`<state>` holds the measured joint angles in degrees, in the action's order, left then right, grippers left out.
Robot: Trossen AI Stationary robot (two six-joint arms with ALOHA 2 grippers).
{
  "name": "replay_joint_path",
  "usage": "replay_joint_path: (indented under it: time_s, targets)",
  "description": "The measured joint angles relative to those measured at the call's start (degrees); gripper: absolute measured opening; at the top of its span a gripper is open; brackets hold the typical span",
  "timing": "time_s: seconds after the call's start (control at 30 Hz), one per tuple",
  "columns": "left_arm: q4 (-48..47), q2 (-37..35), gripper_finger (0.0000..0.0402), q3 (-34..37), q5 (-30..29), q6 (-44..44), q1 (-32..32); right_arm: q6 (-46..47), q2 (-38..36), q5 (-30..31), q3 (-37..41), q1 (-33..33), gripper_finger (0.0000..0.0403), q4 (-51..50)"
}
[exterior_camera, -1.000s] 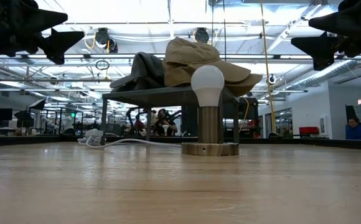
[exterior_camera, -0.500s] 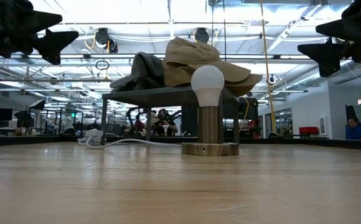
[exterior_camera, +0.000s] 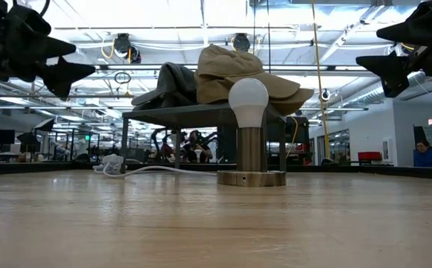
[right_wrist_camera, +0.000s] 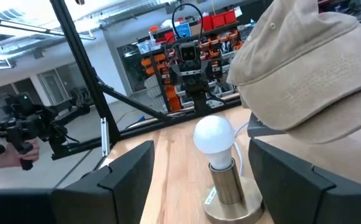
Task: Pick & Place hat
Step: Return to Home Position
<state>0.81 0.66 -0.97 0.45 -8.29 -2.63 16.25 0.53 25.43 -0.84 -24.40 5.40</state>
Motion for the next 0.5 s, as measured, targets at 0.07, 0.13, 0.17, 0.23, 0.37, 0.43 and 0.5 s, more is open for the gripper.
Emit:
replay_joint_path:
  time_s: [0.07,0.13,0.17,0.23,0.37,0.43,0.5]
  targets:
    - [-0.1,0.87,0.0273,0.0,-0.09,-0.48,0.0,0.0,-0.02,0.0,0.0,0.0,0.0254,0.36]
    - [-0.12,1.51,0.0276,0.0,-0.14,-1.93,0.0,0.0,-0.01,0.0,0.0,0.0,0.0254,0.34]
    - [-0.12,1.98,0.0278,0.0,-0.15,-3.04,0.0,0.0,-0.01,0.0,0.0,0.0,0.0254,0.34]
    - [-0.17,2.8,0.028,0.0,-0.17,-4.43,0.0,0.0,0.0,0.0,0.0,0.0,0.0254,0.36]
    - [-0.1,3.5,0.0276,0.0,-0.3,-3.95,0.0,0.0,0.0,0.0,0.0,0.0,0.0254,0.36]
    - [-0.1,3.47,0.0272,0.0,-0.3,-3.87,0.0,0.0,0.0,0.0,0.0,0.0,0.0254,0.38]
    - [-0.1,3.47,0.0268,0.0,-0.33,-4.12,0.0,0.0,0.0,0.0,0.0,0.0,0.0254,0.38]
